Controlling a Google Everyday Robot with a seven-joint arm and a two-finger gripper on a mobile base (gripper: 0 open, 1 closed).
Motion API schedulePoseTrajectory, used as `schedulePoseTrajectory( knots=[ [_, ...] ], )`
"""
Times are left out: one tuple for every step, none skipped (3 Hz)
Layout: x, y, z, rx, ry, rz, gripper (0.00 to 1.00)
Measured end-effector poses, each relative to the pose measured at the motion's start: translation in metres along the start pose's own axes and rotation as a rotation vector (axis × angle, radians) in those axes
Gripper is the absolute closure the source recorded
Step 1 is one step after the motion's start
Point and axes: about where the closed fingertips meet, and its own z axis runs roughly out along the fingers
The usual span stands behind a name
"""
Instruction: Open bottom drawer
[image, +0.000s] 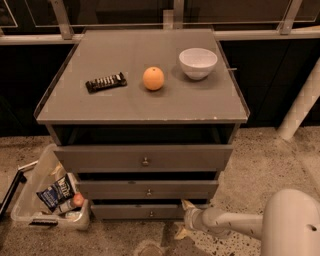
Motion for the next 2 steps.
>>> schedulePoseTrajectory(
  knots=[
    [0.01,-0.006,0.011,0.01,0.01,0.005,0.0],
    [0.015,-0.012,0.022,0.013,-0.015,0.011,0.0]
  ],
)
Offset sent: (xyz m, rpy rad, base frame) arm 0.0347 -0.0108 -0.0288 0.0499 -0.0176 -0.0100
